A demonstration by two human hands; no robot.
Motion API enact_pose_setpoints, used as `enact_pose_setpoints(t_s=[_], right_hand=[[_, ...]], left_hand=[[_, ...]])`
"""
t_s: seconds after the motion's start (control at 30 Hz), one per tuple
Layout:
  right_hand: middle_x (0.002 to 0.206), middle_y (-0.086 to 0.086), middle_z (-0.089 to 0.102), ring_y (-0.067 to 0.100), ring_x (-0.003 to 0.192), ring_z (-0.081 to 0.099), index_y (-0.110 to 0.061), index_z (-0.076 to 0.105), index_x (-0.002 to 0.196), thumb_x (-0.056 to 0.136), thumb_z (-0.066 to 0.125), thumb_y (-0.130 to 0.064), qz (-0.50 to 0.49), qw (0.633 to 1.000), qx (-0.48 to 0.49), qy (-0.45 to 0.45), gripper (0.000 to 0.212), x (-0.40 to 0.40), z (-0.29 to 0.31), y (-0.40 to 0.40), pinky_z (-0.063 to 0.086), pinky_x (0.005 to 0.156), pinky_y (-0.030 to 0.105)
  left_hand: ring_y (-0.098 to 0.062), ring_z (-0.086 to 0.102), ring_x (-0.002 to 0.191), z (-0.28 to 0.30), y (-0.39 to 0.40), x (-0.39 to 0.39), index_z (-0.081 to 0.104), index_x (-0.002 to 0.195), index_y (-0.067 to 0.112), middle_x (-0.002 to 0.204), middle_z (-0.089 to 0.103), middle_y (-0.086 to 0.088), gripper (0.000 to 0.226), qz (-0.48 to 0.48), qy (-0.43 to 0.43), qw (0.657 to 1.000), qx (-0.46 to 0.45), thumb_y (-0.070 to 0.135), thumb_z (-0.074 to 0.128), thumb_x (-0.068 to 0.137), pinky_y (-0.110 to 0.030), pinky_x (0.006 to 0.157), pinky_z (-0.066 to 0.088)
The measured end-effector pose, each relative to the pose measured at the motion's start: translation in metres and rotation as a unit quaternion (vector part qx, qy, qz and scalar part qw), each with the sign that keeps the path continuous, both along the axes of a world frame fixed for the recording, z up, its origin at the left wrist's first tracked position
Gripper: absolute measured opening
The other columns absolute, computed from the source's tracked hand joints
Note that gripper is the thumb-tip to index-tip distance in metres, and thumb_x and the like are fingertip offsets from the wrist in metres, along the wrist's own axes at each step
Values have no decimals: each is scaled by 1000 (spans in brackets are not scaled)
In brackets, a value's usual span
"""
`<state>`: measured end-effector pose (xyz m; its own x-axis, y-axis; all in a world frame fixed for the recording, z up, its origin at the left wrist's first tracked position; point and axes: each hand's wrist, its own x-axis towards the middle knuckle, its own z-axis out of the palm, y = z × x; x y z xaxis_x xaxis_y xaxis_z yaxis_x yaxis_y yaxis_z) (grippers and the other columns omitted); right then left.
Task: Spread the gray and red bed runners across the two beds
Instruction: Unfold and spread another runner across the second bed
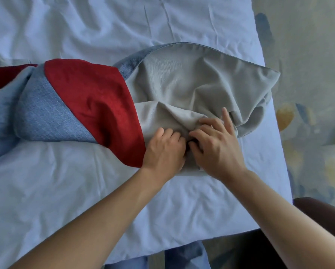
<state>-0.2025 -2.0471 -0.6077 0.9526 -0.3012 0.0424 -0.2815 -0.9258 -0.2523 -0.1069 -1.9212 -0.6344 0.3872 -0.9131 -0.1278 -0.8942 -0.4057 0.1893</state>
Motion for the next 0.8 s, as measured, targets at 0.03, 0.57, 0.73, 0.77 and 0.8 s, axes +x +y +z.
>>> enact_pose_setpoints(t_s=[0.03,0.57,0.73,0.77,0.8], right_hand=[[75,1,68,26,103,63,-12,70,74,83,66,-13,-1,1000,-9,13,10,-2,-3,-6,19,120,57],[86,-4,71,27,110,63,-16,74,82,88,66,-11,14,999,-40,-33,12,-24,-16,-35,24,117,59],[97,-5,70,24,123,57,-16,76,80,80,73,-37,42,999,-5,24,21,-33,-5,-30,17,120,58],[100,-5,69,24,126,54,-16,76,80,80,72,-37,53,998,-11,42,22,-37,-3,-30,17,120,59],[102,-3,69,26,129,53,-15,75,80,82,71,-34,63,997,-16,50,19,-40,-2,-30,18,119,61]], left_hand=[[-21,57,78,-1,0,-3,64,78,21,77,63,1,14,1,6,1000,-2,35,68,75,-35,76,40],[-24,54,64,-6,-14,-11,59,62,19,60,57,-2,18,-17,-8,1000,-17,8,71,70,-34,65,38],[-25,56,69,-4,-15,-14,62,66,19,66,60,-1,12,18,26,999,-37,19,69,76,-38,70,37],[-25,56,70,-3,-14,-14,62,67,19,67,60,-1,11,25,33,998,-46,19,68,76,-38,70,38],[-25,56,70,-2,-14,-15,62,67,18,67,60,-1,10,33,40,997,-54,18,66,77,-39,70,38]])
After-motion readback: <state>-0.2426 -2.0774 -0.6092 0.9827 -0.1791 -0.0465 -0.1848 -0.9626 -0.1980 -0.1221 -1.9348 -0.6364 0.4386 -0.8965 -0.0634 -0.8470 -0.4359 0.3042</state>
